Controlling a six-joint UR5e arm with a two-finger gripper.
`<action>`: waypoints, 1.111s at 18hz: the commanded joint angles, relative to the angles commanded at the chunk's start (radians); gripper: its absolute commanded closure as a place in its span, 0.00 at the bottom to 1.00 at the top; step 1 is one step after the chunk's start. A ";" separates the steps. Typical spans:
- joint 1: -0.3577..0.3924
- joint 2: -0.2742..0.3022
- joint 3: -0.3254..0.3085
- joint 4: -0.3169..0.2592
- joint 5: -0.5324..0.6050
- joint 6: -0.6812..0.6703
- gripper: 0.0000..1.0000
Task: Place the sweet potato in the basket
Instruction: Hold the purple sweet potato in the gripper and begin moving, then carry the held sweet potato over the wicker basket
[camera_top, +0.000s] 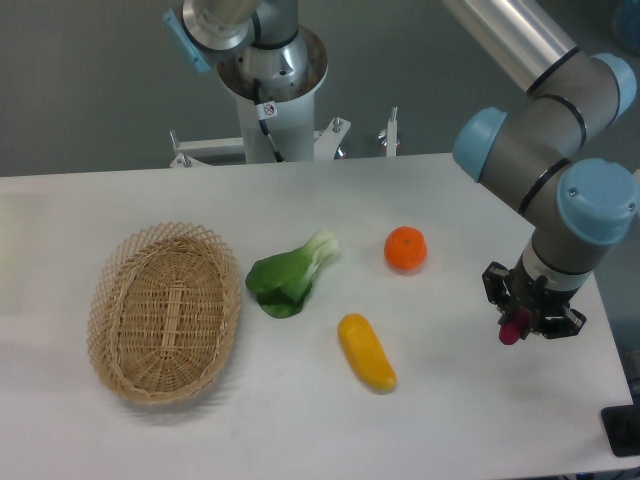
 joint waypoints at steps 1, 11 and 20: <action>0.000 0.000 0.000 0.000 0.000 0.000 0.84; -0.026 0.003 -0.006 0.000 0.002 -0.003 0.83; -0.087 0.009 -0.021 0.002 -0.009 -0.115 0.83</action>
